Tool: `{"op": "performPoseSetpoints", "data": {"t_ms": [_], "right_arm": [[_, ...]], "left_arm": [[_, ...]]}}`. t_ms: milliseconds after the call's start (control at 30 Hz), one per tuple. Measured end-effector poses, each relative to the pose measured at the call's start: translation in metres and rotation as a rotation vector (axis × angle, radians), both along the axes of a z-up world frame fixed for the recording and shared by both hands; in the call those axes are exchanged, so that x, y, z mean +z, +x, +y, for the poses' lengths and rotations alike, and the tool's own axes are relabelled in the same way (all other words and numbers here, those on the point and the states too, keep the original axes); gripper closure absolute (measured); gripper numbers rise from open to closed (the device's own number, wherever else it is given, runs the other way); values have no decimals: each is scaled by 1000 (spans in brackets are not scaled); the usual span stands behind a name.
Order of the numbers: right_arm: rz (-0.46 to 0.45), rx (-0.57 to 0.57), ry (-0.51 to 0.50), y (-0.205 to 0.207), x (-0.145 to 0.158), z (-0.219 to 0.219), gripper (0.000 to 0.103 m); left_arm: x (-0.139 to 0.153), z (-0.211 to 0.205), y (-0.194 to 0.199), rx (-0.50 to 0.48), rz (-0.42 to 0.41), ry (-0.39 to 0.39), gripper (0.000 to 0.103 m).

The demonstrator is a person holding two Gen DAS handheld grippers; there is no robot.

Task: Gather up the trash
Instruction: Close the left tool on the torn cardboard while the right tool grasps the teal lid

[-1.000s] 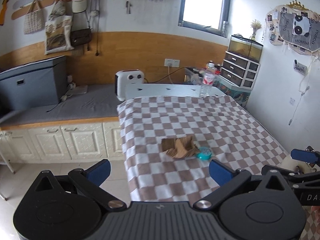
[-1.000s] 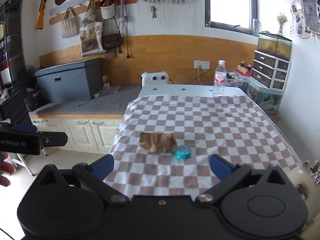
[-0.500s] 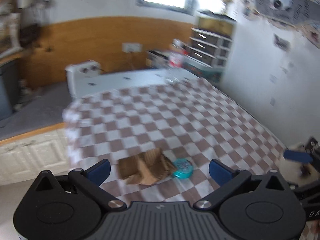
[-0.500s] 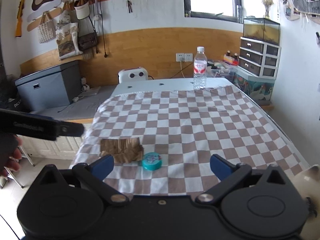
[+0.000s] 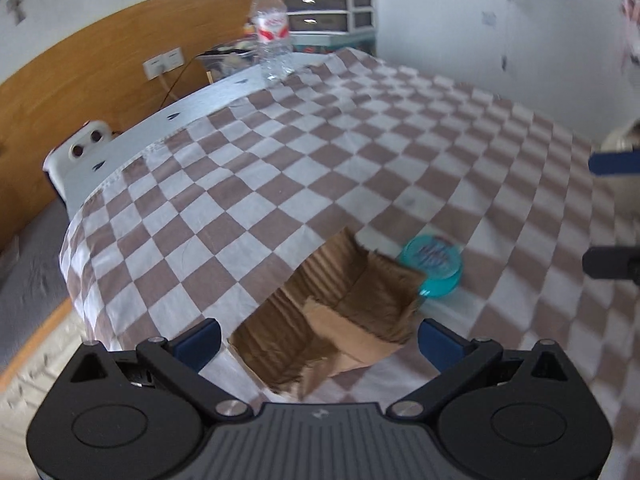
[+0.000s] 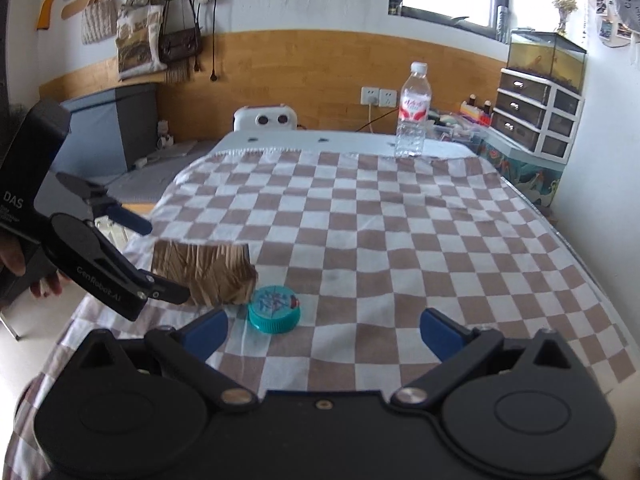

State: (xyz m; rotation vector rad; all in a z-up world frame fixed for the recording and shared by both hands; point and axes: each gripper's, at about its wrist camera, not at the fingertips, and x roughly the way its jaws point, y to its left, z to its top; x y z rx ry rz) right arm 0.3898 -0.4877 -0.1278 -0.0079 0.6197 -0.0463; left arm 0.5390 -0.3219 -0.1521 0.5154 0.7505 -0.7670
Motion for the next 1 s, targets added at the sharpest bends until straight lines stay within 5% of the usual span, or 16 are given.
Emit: {"op": "performPoseSetpoints", "data": {"t_ms": [100,367,500,667,800,933,1000], "right_arm": [[25,24,0,9,-11,2,0],[104,162,-34,47,-40,10,0],[135,231,-33,65,-52,11,2],[154,253,-10,82,-60,14,34],[134,233,-21,92,-64,18,38],[141,238,15,101,-66,20,54],[140,229,14,101,-65,22,54]], "left_arm": [[-9,1,12,-29,22,-3,0],[-21,2,49,-72,242,-91,0],[-20,-1,53,-67,255,-107,4],[-19,-4,43,-58,232,-133,15],[-14,1,35,-15,238,-176,34],[-10,8,27,48,237,-194,42],[-9,12,21,79,231,-195,44]]}}
